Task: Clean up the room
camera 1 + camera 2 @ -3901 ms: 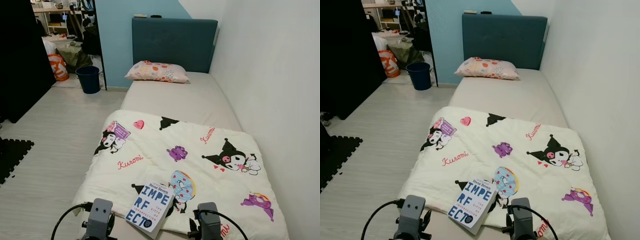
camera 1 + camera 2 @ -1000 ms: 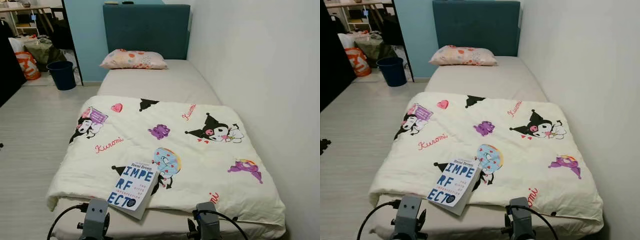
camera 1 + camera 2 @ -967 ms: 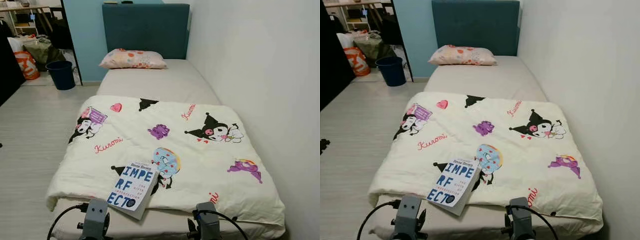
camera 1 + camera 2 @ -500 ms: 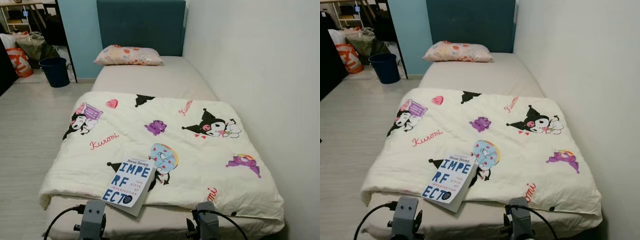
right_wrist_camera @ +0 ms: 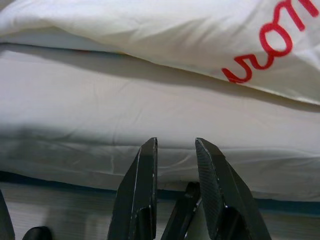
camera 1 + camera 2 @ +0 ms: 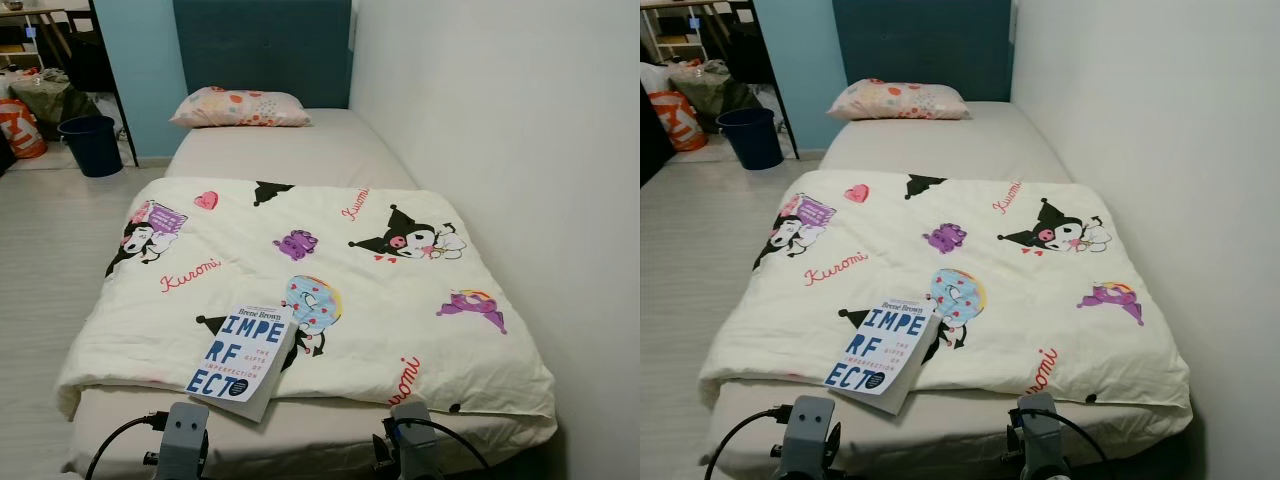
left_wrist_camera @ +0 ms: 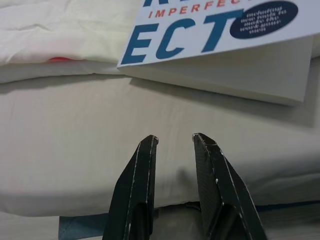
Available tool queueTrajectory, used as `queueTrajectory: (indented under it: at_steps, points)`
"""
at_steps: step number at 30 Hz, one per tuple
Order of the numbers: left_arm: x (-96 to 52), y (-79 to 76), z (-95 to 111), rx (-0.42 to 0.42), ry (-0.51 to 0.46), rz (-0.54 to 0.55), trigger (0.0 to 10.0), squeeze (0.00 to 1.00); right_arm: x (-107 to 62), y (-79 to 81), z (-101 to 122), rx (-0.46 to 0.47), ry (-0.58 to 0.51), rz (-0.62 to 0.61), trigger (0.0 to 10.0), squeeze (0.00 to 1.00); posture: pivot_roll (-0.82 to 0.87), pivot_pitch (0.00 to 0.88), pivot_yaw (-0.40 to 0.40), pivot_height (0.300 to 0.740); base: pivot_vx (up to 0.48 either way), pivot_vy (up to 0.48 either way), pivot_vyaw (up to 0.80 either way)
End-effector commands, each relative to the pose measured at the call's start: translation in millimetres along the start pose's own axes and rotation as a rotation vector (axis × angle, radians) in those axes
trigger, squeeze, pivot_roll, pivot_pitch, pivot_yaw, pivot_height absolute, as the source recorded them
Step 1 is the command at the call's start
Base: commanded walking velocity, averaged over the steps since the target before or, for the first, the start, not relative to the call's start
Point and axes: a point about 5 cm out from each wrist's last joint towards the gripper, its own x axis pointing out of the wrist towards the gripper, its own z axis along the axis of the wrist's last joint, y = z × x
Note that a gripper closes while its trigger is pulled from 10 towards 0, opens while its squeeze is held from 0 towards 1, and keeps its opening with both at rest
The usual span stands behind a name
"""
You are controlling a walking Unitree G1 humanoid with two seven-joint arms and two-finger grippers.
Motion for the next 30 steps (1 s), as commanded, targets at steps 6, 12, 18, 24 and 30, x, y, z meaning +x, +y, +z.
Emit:
queueTrajectory:
  at_steps: [6,12,18,24,30]
  points:
    - [-7.5,16.8,-13.2,0.011,0.043,0.057,10.0,1.0,-2.4,4.7,-3.2,0.003,-0.001,0.037,10.0,0.0,0.0,0.12,-0.07,0.548,0.0,0.0,0.0]
    - [-7.9,20.5,-13.1,0.027,0.038,0.067,10.0,1.0,-2.7,5.3,-2.8,0.005,-0.007,0.041,10.0,0.04,0.0,0.118,-0.07,0.548,0.0,0.0,0.0]
    - [-7.9,44.6,-12.2,0.17,0.026,0.122,10.0,1.0,-2.6,8.6,2.1,-0.003,-0.047,0.082,10.0,1.0,0.0,0.116,-0.076,0.548,0.0,0.0,0.0]
    - [-3.5,66.6,-6.8,0.375,0.013,0.127,10.0,1.0,-1.2,12.8,8.5,-0.032,-0.079,0.134,10.0,1.0,0.0,0.119,-0.081,0.548,0.0,0.0,0.0]
    - [8.6,87.1,2.4,0.694,0.029,0.09,10.0,1.0,6.4,20.4,21.4,-0.127,-0.096,0.178,10.0,1.0,-0.01,0.132,-0.085,0.548,0.0,0.0,0.0]
